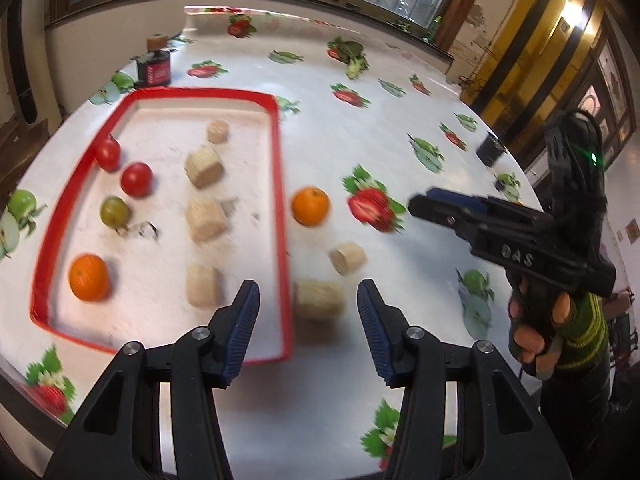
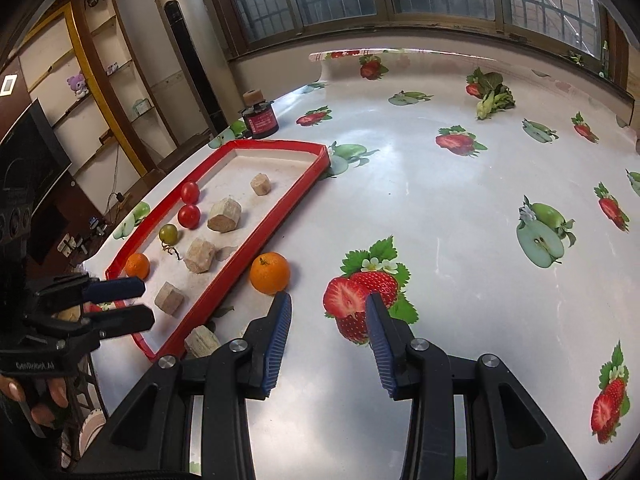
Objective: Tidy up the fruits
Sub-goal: 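Move the left tool to the large beige cylinder while the right tool reaches the orange, then grasp the beige cylinder with the left tool while the right tool grasps the orange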
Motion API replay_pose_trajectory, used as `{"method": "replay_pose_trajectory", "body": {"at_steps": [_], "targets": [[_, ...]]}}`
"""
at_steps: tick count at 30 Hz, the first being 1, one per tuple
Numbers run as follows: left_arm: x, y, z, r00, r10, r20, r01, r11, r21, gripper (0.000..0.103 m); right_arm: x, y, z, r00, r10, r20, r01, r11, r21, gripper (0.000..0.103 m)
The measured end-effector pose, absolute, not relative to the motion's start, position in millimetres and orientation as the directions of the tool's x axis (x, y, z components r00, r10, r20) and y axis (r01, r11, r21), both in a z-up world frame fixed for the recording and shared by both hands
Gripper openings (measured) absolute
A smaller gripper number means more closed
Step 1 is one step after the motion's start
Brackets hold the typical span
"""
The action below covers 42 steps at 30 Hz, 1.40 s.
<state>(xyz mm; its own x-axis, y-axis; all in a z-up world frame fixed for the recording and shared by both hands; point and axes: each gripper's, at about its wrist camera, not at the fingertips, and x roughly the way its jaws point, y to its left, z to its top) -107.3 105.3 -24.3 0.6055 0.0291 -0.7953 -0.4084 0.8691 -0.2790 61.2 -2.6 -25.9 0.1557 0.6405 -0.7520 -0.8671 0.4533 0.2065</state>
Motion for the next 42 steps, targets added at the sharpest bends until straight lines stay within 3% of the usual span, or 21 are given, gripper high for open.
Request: {"method": "replay_pose_trajectory", "body": {"at_steps": [14, 20, 38, 39, 40, 42], "targets": [[-103, 80, -56, 0.564, -0.018, -0.826, -0.402, 0.867, -0.294, 0.049, 41, -18, -27, 0.143, 0.65, -0.746, -0.877, 0.432, 0.209, 0.04], [-89, 93, -55, 0.56, 0.06, -0.826, -0.423, 0.878, -0.223, 0.049, 32, -6, -35, 0.11, 0.642, -0.759, -0.892, 0.4, 0.209, 0.04], [-67, 88, -66, 0.537, 0.079, -0.84, -0.34, 0.932, -0.129, 0.049, 41, 85, -67, 0.029, 0.585, -0.811, -0.919, 0.335, 0.209, 0.039], [-65, 90, -69, 0.525, 0.068, -0.849, -0.342, 0.93, -0.137, 0.046, 43, 85, -69, 0.04, 0.583, -0.812, -0.917, 0.344, 0.201, 0.037], [-63, 92, -74, 0.511, 0.059, -0.857, -0.35, 0.925, -0.145, 0.038, 46, 83, -69, 0.026, 0.591, -0.806, -0.913, 0.343, 0.222, 0.034], [-63, 95, -73, 0.523, 0.055, -0.851, -0.348, 0.925, -0.155, 0.034, 50, 78, -67, 0.031, 0.599, -0.8, -0.908, 0.352, 0.228, 0.033]]}}
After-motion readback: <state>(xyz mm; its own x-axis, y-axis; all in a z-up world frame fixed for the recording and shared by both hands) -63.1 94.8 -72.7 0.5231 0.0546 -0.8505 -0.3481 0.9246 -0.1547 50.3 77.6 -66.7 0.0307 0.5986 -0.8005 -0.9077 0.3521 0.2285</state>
